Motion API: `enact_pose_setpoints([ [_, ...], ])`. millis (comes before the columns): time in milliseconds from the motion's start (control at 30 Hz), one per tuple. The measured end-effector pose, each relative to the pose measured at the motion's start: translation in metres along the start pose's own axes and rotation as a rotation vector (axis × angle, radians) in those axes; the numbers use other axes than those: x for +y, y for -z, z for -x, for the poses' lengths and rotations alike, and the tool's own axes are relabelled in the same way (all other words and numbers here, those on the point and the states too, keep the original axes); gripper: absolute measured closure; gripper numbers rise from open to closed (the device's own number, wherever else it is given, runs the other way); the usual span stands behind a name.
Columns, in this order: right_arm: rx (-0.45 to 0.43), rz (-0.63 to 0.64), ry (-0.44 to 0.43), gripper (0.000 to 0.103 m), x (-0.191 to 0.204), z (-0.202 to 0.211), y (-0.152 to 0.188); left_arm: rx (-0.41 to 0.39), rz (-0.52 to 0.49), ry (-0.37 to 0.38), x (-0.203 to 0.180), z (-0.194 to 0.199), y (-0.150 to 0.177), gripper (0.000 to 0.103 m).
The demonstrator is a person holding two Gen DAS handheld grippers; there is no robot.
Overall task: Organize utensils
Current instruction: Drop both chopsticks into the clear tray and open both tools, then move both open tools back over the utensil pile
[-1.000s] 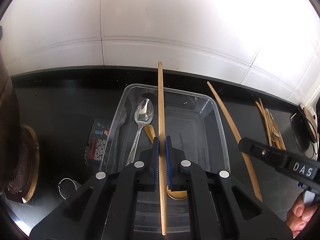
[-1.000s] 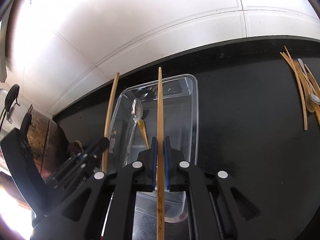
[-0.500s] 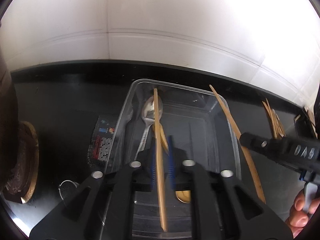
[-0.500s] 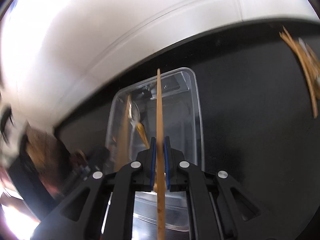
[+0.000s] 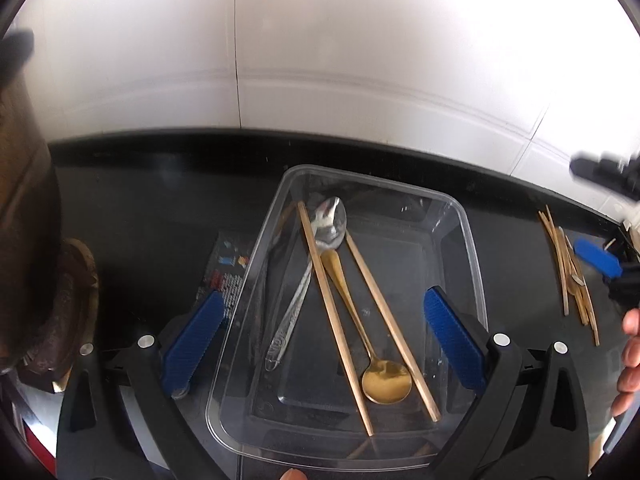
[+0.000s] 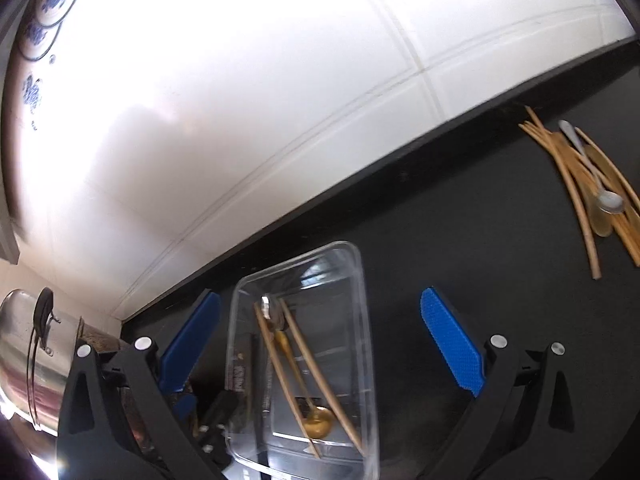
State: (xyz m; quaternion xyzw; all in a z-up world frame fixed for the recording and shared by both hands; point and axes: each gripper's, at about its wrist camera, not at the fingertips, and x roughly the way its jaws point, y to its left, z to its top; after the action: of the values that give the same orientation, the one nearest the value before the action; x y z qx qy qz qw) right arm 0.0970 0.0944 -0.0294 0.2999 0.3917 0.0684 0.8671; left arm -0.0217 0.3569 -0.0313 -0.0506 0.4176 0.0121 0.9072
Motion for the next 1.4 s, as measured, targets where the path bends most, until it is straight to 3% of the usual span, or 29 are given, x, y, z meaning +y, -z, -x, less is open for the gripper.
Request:
enact_pose_setpoints([
  [200, -0.020, -0.051, 0.086, 0.006, -0.056, 0.028, 0.003, -0.062, -0.054, 0.016, -0.038, 0.011, 0.000, 0.005],
  [300, -0.046, -0.115, 0.156, 0.006, -0.104, 0.056, 0.000, -0.070, -0.097, 0.062, -0.073, 0.013, 0.000, 0.005],
  [500, -0.109, -0.183, 0.384, 0.006, -0.202, 0.119, -0.006, 0.007, -0.198, 0.187, -0.166, 0.002, 0.009, 0.005],
  [600, -0.136, -0.170, 0.498, 0.006, -0.240, 0.147, -0.007, 0.071, -0.237, 0.233, -0.210, -0.007, 0.020, 0.005],
  [767, -0.106, -0.072, 0.599, 0.006, -0.283, 0.168, -0.009, 0.139, -0.318, 0.253, -0.275, -0.027, 0.037, 0.005],
  [933, -0.056, 0.105, 0.597, 0.006, -0.296, 0.152, -0.018, 0.182, -0.364, 0.249, -0.317, -0.054, 0.036, 0.005],
  [1133, -0.038, 0.248, 0.563, 0.006, -0.297, 0.115, -0.048, 0.181, -0.441, 0.205, -0.356, -0.094, 0.010, 0.005],
  [1400, 0.016, 0.319, 0.514, 0.006, -0.301, 0.067, -0.069, 0.250, -0.478, 0.112, -0.374, -0.147, -0.002, 0.005],
])
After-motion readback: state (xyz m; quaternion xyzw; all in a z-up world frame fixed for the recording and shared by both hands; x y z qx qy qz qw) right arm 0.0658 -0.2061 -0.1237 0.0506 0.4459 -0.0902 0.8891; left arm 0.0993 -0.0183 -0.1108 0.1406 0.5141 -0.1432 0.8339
